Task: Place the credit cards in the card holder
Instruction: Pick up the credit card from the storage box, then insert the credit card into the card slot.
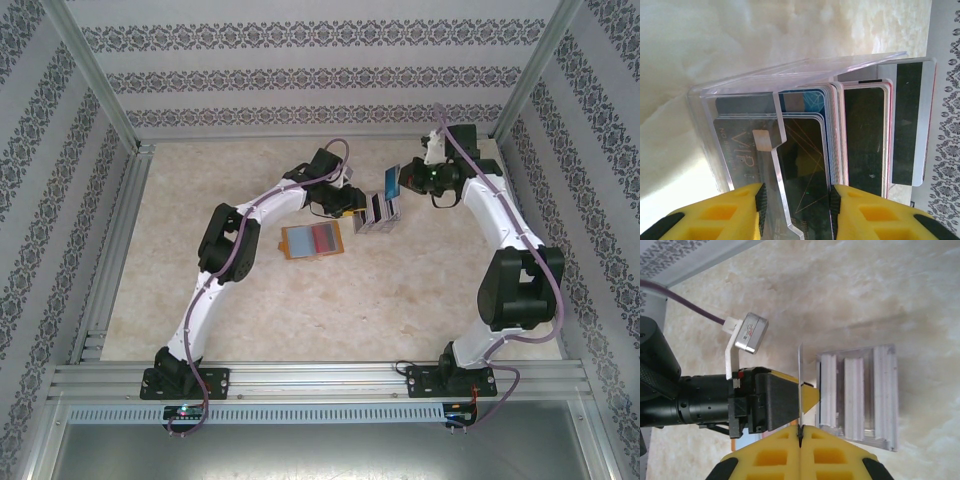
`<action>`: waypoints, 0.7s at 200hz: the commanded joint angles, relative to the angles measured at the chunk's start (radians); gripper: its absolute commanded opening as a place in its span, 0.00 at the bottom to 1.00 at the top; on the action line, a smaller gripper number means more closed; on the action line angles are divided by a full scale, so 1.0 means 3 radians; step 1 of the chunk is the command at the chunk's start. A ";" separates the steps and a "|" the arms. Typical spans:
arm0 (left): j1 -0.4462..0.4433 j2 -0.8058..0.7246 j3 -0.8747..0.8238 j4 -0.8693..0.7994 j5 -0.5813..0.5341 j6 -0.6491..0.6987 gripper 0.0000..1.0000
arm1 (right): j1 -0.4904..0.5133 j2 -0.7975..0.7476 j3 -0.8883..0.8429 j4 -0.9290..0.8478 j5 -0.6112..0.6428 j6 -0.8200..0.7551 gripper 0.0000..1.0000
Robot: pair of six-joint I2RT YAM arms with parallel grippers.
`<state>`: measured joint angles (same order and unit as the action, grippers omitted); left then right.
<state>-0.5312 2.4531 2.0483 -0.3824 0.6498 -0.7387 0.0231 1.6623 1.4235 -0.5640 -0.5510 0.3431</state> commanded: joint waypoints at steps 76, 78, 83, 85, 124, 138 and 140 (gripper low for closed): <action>0.0155 -0.1050 -0.1491 0.1158 -0.0547 -0.0280 0.43 | 0.0371 -0.0316 -0.0544 0.0620 -0.0297 0.0303 0.07; 0.0163 -0.1070 -0.1526 0.1183 -0.0546 -0.0285 0.43 | 0.0380 -0.0315 -0.0556 0.0629 -0.0300 0.0308 0.07; 0.0184 -0.1113 -0.1607 0.1224 -0.0556 -0.0296 0.43 | 0.0403 -0.0315 -0.0582 0.0644 -0.0305 0.0316 0.07; 0.0193 -0.1132 -0.1638 0.1235 -0.0559 -0.0298 0.43 | 0.0414 -0.0313 -0.0591 0.0649 -0.0302 0.0318 0.07; 0.0354 -0.1468 -0.2136 0.1294 -0.0697 -0.0319 0.43 | 0.0595 -0.0315 -0.0787 0.0809 -0.0287 0.0399 0.07; 0.0413 -0.1544 -0.2243 0.1211 -0.0750 -0.0299 0.43 | 0.0651 -0.0306 -0.0859 0.0905 -0.0299 0.0451 0.08; 0.0423 -0.1554 -0.2257 0.1203 -0.0756 -0.0299 0.43 | 0.0657 -0.0303 -0.0868 0.0915 -0.0303 0.0454 0.08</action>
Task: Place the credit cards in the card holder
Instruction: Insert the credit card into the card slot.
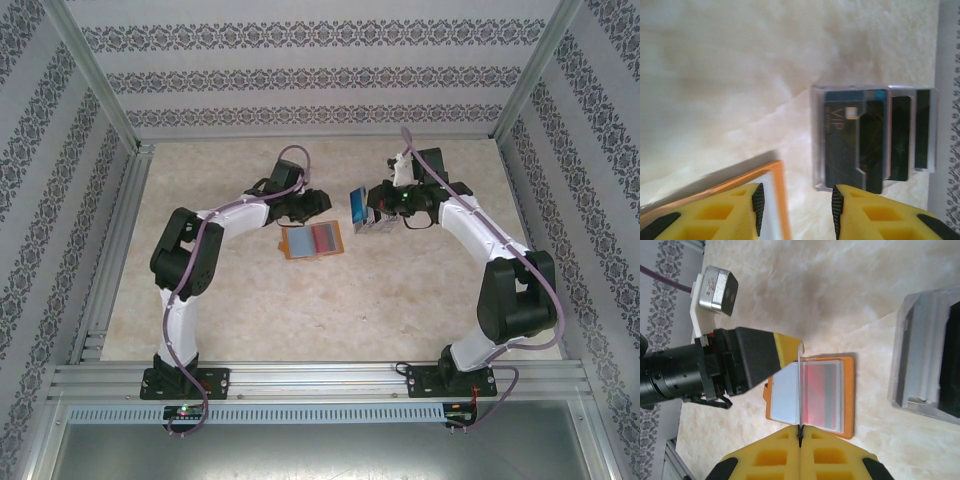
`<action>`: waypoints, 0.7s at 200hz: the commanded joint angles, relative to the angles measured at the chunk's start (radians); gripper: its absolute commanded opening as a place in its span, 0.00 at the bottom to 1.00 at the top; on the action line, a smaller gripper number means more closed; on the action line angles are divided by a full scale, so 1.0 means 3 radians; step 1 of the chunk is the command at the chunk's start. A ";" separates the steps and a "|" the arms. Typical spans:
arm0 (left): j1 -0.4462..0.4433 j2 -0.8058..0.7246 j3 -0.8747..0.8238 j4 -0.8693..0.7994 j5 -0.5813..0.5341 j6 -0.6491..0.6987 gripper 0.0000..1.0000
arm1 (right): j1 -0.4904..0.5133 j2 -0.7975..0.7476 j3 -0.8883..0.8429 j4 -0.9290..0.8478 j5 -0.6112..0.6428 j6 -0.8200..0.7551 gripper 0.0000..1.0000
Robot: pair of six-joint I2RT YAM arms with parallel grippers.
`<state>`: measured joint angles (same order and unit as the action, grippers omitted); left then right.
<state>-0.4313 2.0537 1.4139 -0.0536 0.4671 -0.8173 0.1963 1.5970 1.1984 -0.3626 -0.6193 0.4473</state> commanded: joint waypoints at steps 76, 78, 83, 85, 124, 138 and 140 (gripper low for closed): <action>0.0205 -0.0587 -0.0679 0.0037 -0.0280 -0.0002 0.43 | 0.0338 0.0228 -0.0350 0.0688 -0.0272 0.0319 0.08; 0.0208 -0.0593 -0.0689 0.0027 -0.0286 0.0003 0.43 | 0.0344 0.0239 -0.0360 0.0707 -0.0285 0.0331 0.08; 0.0210 -0.0606 -0.0707 0.0018 -0.0296 0.0004 0.43 | 0.0355 0.0277 -0.0366 0.0754 -0.0317 0.0349 0.08; 0.0208 -0.0615 -0.0719 0.0017 -0.0298 0.0007 0.43 | 0.0360 0.0292 -0.0367 0.0764 -0.0330 0.0356 0.08; 0.0212 -0.0777 -0.0858 -0.0135 -0.0492 0.0079 0.42 | 0.0425 0.0586 -0.0393 0.1049 -0.0512 0.0536 0.08; 0.0209 -0.0815 -0.0885 -0.0226 -0.0564 0.0120 0.42 | 0.0446 0.0680 -0.0368 0.1099 -0.0567 0.0579 0.08; 0.0210 -0.0819 -0.0891 -0.0233 -0.0574 0.0125 0.42 | 0.0453 0.0697 -0.0360 0.1101 -0.0579 0.0580 0.08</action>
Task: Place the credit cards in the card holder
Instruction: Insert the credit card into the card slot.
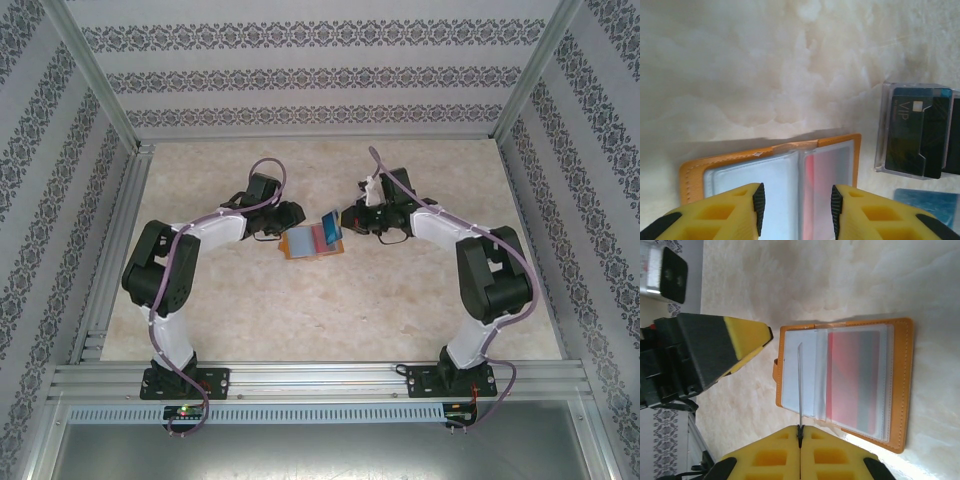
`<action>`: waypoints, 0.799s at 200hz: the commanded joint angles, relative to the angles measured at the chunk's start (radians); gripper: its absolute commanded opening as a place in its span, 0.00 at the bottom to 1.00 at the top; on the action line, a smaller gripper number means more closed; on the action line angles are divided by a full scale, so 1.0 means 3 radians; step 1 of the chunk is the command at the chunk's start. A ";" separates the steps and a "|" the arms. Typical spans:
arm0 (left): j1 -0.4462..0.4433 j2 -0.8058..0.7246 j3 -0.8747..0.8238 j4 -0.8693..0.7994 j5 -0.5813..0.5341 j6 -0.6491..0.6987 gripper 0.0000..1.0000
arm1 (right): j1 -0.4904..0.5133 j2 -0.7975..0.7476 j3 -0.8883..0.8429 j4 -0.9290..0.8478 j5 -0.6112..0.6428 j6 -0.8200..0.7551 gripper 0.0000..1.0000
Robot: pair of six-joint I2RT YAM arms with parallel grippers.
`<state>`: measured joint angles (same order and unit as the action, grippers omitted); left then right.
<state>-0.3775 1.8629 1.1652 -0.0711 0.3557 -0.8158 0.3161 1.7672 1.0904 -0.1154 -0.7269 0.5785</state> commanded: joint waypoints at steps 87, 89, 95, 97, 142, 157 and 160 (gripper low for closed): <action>0.0032 -0.0176 -0.0186 -0.0261 -0.0124 0.0163 0.39 | 0.0135 0.0481 0.0166 0.0243 -0.0257 0.0089 0.09; 0.0031 -0.0180 -0.0187 -0.0254 -0.0116 0.0166 0.39 | 0.0133 0.0484 0.0171 0.0238 -0.0258 0.0087 0.09; 0.0034 -0.0186 -0.0216 -0.0228 -0.0102 0.0180 0.39 | 0.0132 0.0506 0.0198 0.0212 -0.0261 0.0081 0.09; 0.0032 -0.0186 -0.0226 -0.0223 -0.0098 0.0178 0.39 | 0.0133 0.0514 0.0210 0.0206 -0.0267 0.0077 0.09; 0.0033 -0.0116 -0.0294 -0.0255 0.0003 0.0254 0.38 | 0.0159 0.0581 0.0253 0.0200 -0.0211 0.0061 0.09; 0.0031 -0.0090 -0.0294 -0.0260 0.0021 0.0260 0.37 | 0.0173 0.0606 0.0261 0.0205 -0.0195 0.0061 0.09; 0.0035 -0.0084 -0.0294 -0.0255 0.0032 0.0259 0.37 | 0.0171 0.0612 0.0265 0.0208 -0.0195 0.0062 0.09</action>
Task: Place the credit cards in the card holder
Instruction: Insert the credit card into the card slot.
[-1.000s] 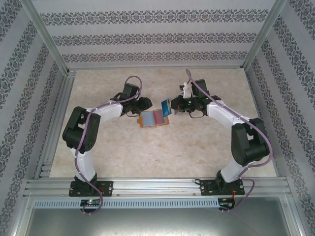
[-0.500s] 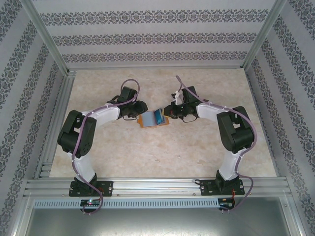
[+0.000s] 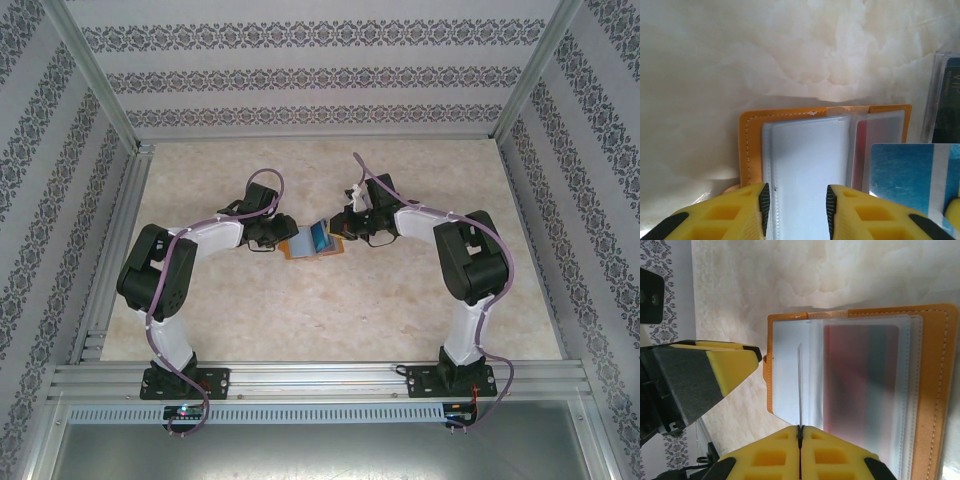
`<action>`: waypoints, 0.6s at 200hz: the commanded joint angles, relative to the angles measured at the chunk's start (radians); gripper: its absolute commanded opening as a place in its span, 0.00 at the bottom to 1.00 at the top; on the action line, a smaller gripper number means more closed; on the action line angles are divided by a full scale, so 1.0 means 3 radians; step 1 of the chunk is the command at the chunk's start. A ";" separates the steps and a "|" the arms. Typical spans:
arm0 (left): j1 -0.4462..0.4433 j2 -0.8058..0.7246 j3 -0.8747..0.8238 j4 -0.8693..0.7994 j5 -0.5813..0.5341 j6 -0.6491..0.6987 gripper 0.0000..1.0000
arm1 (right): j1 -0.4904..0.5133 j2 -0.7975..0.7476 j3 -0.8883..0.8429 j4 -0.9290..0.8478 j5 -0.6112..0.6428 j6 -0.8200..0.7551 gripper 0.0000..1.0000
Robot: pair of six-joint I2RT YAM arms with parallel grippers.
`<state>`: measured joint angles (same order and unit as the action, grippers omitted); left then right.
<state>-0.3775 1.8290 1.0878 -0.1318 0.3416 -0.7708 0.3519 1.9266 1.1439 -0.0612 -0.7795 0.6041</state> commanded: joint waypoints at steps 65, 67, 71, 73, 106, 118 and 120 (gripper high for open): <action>0.0034 0.0013 -0.0086 -0.0016 0.0083 0.0033 0.34 | 0.0075 0.0106 0.0149 0.0010 -0.0014 -0.0077 0.10; 0.0036 0.0012 -0.0089 -0.0016 0.0083 0.0033 0.34 | 0.0075 0.0106 0.0154 0.0010 -0.0017 -0.0076 0.10; 0.0032 0.0013 -0.0087 -0.0023 0.0086 0.0033 0.34 | 0.0075 0.0115 0.0162 0.0010 -0.0022 -0.0076 0.10; 0.0031 0.0012 -0.0087 -0.0023 0.0084 0.0036 0.34 | 0.0075 0.0120 0.0166 0.0007 -0.0024 -0.0076 0.10; 0.0032 0.0018 -0.0104 -0.0032 0.0068 0.0023 0.33 | 0.0070 0.0201 0.0231 -0.0022 -0.0053 -0.0086 0.10; 0.0034 0.0025 -0.0104 -0.0032 0.0068 0.0023 0.32 | 0.0069 0.0224 0.0251 -0.0023 -0.0065 -0.0075 0.10; 0.0033 0.0024 -0.0107 -0.0031 0.0068 0.0023 0.32 | 0.0072 0.0229 0.0252 -0.0021 -0.0065 -0.0076 0.10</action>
<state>-0.3775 1.8320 1.0676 -0.1314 0.3618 -0.7670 0.3649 1.9652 1.1904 -0.0628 -0.7795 0.5995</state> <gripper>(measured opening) 0.330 0.101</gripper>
